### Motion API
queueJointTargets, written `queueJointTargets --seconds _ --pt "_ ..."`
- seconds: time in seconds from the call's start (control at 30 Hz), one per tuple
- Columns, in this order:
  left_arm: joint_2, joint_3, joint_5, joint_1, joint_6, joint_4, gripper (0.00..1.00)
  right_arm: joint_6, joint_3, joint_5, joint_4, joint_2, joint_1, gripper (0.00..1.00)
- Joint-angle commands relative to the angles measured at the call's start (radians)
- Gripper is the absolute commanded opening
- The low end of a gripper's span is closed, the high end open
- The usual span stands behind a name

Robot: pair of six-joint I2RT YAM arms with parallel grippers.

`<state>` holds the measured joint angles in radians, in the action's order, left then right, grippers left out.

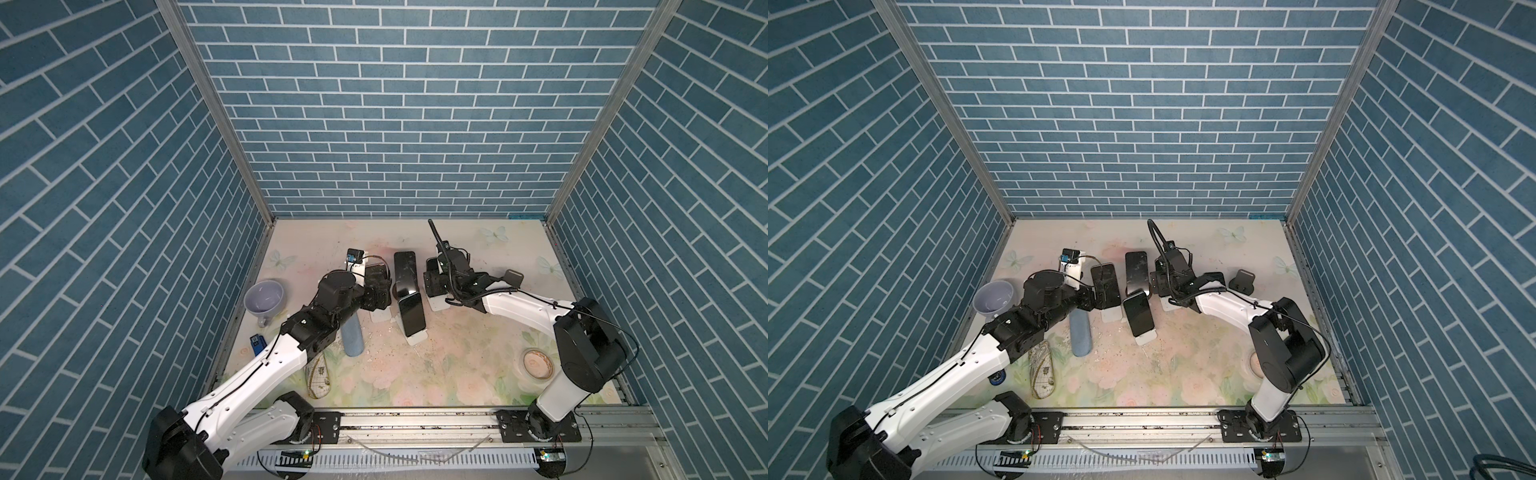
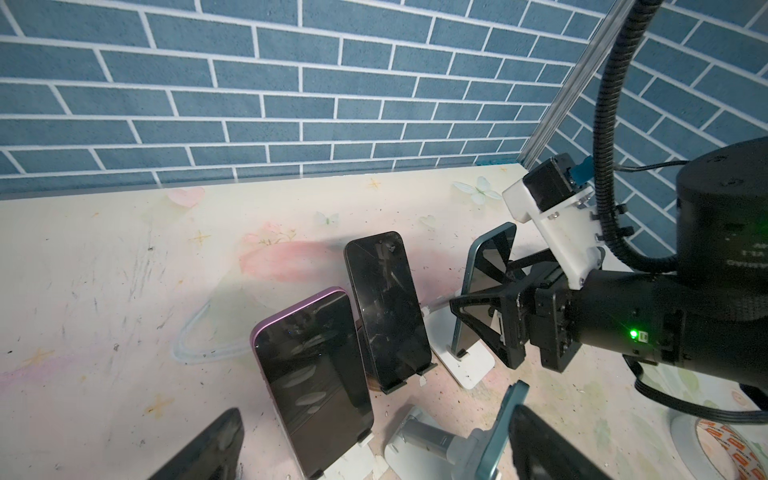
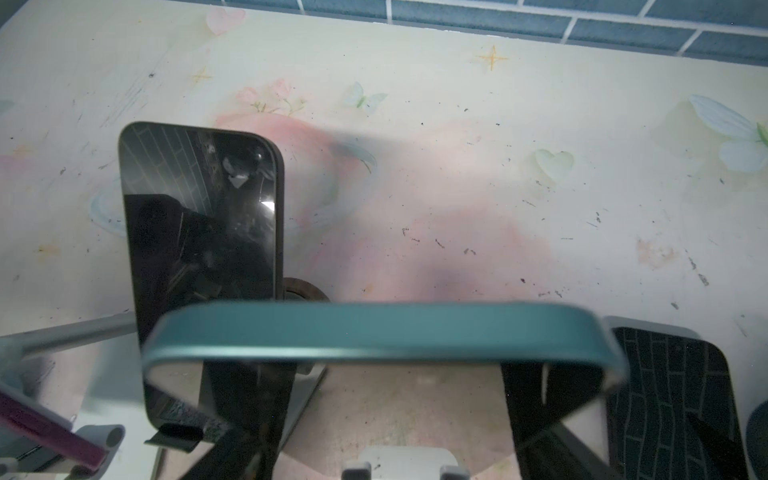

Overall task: Remove the phone from the phone stand
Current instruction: 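Lift the teal-edged phone off its white stand toward the robot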

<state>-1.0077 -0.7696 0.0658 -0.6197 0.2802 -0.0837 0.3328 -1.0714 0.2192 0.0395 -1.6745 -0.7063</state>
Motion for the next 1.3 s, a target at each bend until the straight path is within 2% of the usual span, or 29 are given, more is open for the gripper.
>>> queueJointTargets --seconds 0.0,0.37,0.7,0.93,1.27 --pt "0.018 0.008 0.012 -0.003 -0.018 0.004 1.00 -0.018 -0.048 0.023 -0.035 -0.014 -0.002 0.82" --pt "0.017 0.010 0.023 -0.003 -0.019 0.003 1.00 -0.035 -0.036 0.025 -0.037 0.022 -0.002 0.67" --pt "0.017 0.007 0.025 -0.004 -0.024 0.003 1.00 -0.068 -0.066 0.018 0.016 0.120 -0.001 0.65" --pt "0.013 0.006 0.026 -0.005 -0.027 0.007 1.00 -0.109 -0.128 0.033 0.200 0.190 0.004 0.64" --pt "0.000 -0.001 0.021 -0.003 -0.042 0.017 1.00 -0.054 -0.117 0.020 0.545 0.297 0.041 0.65"
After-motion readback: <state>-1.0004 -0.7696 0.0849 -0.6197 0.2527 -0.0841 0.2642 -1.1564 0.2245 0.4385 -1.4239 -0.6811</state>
